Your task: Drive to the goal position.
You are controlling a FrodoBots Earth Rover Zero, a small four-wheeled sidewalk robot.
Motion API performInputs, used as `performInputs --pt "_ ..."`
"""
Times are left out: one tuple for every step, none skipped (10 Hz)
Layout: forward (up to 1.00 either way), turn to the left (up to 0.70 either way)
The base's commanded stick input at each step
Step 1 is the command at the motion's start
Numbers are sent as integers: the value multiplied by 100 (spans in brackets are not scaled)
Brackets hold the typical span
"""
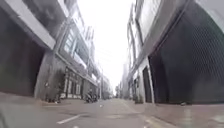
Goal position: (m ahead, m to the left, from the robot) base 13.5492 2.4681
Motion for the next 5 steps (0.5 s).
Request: performInputs --pt "85 0" --pt "85 0" --pt "85 0" --pt "85 0" --pt "85 0"
